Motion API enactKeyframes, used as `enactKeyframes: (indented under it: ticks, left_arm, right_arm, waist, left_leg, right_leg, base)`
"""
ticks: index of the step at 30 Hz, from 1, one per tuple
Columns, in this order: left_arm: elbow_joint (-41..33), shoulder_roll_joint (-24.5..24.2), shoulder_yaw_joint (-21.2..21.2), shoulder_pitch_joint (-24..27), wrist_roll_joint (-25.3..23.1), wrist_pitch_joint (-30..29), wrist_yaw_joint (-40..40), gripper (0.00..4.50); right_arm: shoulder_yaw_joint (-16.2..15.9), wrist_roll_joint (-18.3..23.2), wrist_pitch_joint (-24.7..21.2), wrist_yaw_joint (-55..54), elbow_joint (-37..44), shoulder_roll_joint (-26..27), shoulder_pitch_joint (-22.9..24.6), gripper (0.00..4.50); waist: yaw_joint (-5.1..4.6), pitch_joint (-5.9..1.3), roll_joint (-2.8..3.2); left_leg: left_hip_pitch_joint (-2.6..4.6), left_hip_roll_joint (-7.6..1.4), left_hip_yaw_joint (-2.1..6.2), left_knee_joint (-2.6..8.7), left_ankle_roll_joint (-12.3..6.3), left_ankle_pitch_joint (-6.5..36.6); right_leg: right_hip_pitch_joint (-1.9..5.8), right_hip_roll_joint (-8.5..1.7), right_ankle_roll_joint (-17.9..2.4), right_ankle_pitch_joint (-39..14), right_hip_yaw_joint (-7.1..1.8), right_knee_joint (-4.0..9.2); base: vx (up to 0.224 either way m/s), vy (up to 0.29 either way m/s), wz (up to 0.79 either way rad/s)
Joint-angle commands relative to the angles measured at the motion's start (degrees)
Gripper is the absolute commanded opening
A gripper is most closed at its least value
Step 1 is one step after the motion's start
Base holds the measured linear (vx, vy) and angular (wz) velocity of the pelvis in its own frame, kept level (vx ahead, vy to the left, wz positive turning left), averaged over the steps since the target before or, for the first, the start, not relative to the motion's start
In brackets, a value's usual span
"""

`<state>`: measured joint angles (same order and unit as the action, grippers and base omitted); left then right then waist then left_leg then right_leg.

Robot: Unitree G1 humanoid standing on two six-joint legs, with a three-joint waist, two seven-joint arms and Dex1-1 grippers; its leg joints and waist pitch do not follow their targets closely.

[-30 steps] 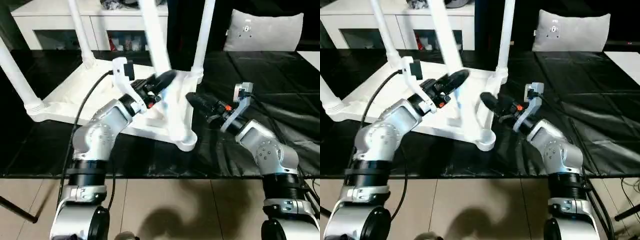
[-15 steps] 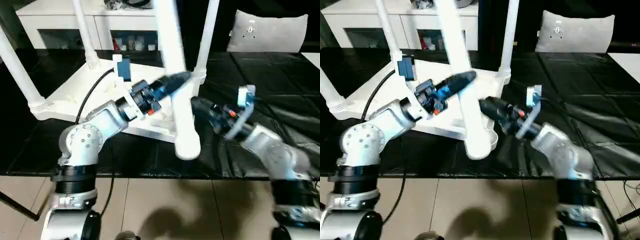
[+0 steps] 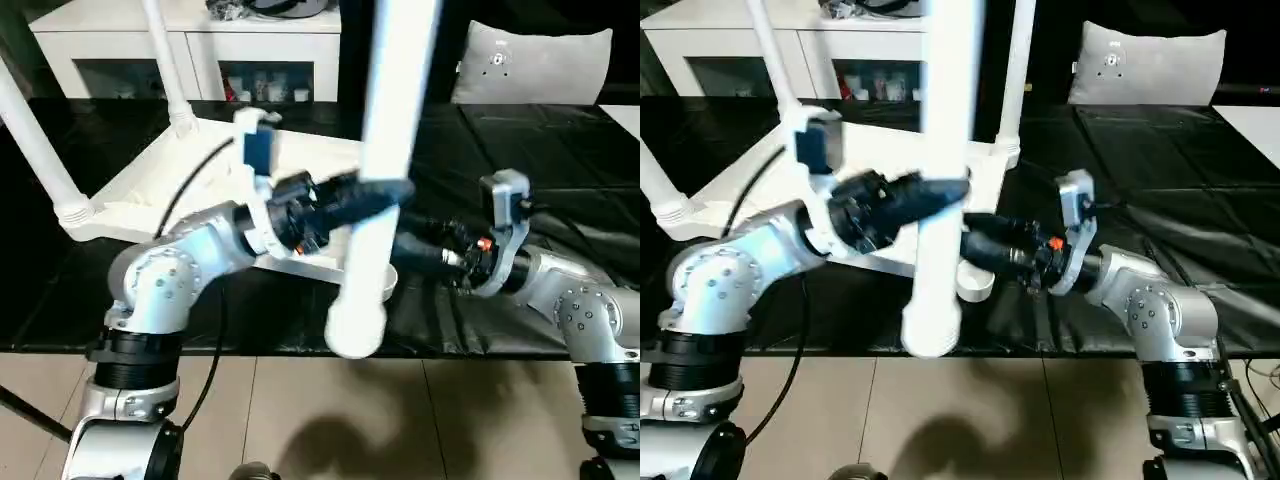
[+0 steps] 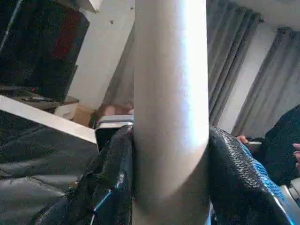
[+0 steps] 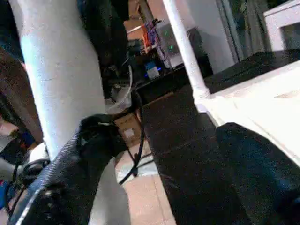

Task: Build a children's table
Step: Pick table leg

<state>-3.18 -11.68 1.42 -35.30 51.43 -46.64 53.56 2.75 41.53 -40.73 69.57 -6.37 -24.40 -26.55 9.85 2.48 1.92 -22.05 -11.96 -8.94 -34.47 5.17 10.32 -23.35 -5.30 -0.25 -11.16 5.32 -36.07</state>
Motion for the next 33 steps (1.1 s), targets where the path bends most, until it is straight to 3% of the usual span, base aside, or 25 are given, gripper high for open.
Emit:
enactKeyframes:
  ticks: [1, 6, 11, 16, 18, 22, 33]
  left_arm:
    - [1.8, -0.3, 0.3, -1.2, -2.7, 2.4, -1.4, 1.84]
    - [2.6, -0.8, 0.1, -1.2, -3.7, 3.4, -1.3, 1.84]
    - [4.3, -1.7, 0.3, -1.0, -5.7, 5.5, -1.3, 1.84]
    - [5.7, -1.6, 0.9, -1.2, -7.1, 7.3, -2.4, 1.84]
    - [5.2, -0.8, 0.4, -1.1, -7.0, 7.3, -2.3, 1.84]
    - [4.4, 0.4, -0.5, -0.6, -6.8, 7.4, -2.6, 1.84]
    - [4.1, 2.6, -1.1, -0.2, -6.8, 7.9, -3.1, 1.84]
  right_arm:
    - [-4.5, 0.7, -0.7, 4.5, 3.7, 0.4, -0.5, 3.61]
    - [-5.0, 0.8, -0.5, 5.0, 3.8, 0.0, -0.3, 3.14]
    - [-4.8, -2.0, 1.2, 3.7, 0.9, -0.5, -0.6, 3.06]
    - [-4.3, 0.2, -1.0, 4.6, 2.7, -1.0, 0.0, 3.53]
    - [-5.3, -1.9, 1.2, 2.8, 1.7, 0.0, -0.3, 3.84]
    - [-6.1, -3.8, 2.5, -0.4, -0.4, 2.2, -1.3, 3.86]
    - [-6.1, -2.1, 0.3, -0.4, -0.2, 4.2, -1.0, 2.99]
  waist:
    - [0.22, -3.99, -0.99]
    - [0.16, -4.03, -1.05]
    - [0.26, -4.14, -0.9]
    - [0.51, -4.11, -0.72]
    - [0.48, -4.18, -0.85]
    - [0.29, -4.21, -0.94]
    - [0.24, -4.23, -0.91]
  left_leg:
    - [0.2, -0.61, -0.5, 3.49, -1.7, 5.1]
    - [0.18, -0.6, -0.47, 3.4, -2.19, 4.9]
    - [0.41, -0.75, -0.42, 3.45, -1.62, 5.3]
    - [0.35, -0.73, -0.36, 3.48, -1.79, 5.7]
    - [0.27, -0.75, -0.39, 3.42, -1.58, 5.3]
    - [0.28, -0.73, -0.39, 3.43, -1.35, 4.9]
    - [0.3, -0.73, -0.44, 3.33, -1.88, 4.8]
  right_leg:
    - [3.72, -2.68, -10.3, -7.9, -2.57, 4.17]
    - [3.77, -2.59, -10.4, -7.0, -2.53, 4.05]
    - [3.57, -2.7, -10.6, -7.3, -2.56, 4.04]
    - [3.68, -2.68, -10.7, -6.9, -2.55, 4.0]
    - [3.67, -2.79, -10.9, -6.3, -2.56, 3.88]
    - [3.65, -2.8, -11.8, -5.5, -2.53, 3.72]
    - [3.74, -2.74, -11.6, -4.8, -2.57, 3.73]
  base:
    - [0.0, 0.0, 0.0]
    - [0.0, 0.0, 0.0]
    - [0.0, 0.0, 0.0]
    - [0.0, 0.0, 0.0]
    - [0.0, 0.0, 0.0]
    - [0.0, 0.0, 0.0]
    - [0.0, 0.0, 0.0]
